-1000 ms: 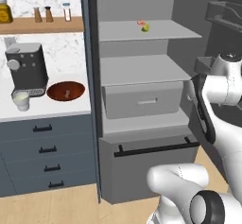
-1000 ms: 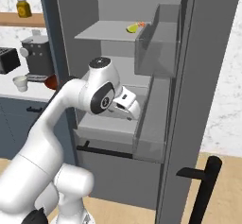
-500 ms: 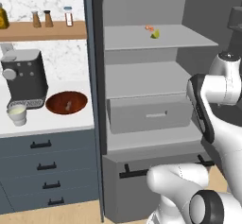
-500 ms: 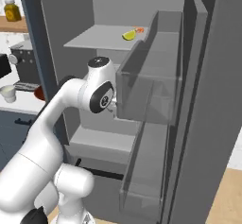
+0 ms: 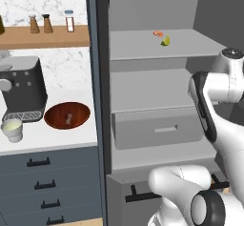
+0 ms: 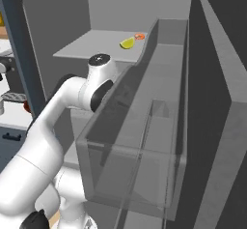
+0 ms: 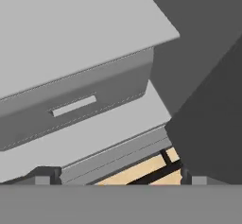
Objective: Grab a lemon wedge from the fridge and one ice cube from the ice bowl, and put them in the glass of lemonade.
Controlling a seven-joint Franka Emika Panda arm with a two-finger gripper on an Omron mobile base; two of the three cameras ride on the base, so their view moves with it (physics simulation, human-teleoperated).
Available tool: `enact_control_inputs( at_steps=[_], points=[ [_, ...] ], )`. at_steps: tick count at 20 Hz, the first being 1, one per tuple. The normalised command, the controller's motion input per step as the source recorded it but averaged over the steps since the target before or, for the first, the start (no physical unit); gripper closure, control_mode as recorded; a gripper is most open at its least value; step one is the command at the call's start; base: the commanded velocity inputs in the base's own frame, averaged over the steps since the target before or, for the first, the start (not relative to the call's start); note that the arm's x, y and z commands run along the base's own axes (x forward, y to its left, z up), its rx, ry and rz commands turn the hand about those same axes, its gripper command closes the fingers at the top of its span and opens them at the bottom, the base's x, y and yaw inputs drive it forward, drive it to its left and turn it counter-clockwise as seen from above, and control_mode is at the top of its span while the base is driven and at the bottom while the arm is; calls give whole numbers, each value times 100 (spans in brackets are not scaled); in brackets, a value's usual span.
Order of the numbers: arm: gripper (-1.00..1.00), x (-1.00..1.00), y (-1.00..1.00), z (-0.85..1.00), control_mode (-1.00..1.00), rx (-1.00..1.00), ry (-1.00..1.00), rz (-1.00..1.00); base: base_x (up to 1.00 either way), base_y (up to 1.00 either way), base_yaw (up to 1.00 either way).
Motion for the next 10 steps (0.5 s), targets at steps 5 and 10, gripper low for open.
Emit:
enact_control_inputs(
  at_steps=[5, 10],
  points=[
    [-100, 5, 33, 100, -100, -2, -43, 6, 0, 0, 0],
    [-100, 2, 29, 91, -100, -5, -39, 6, 0, 0, 0]
  ],
)
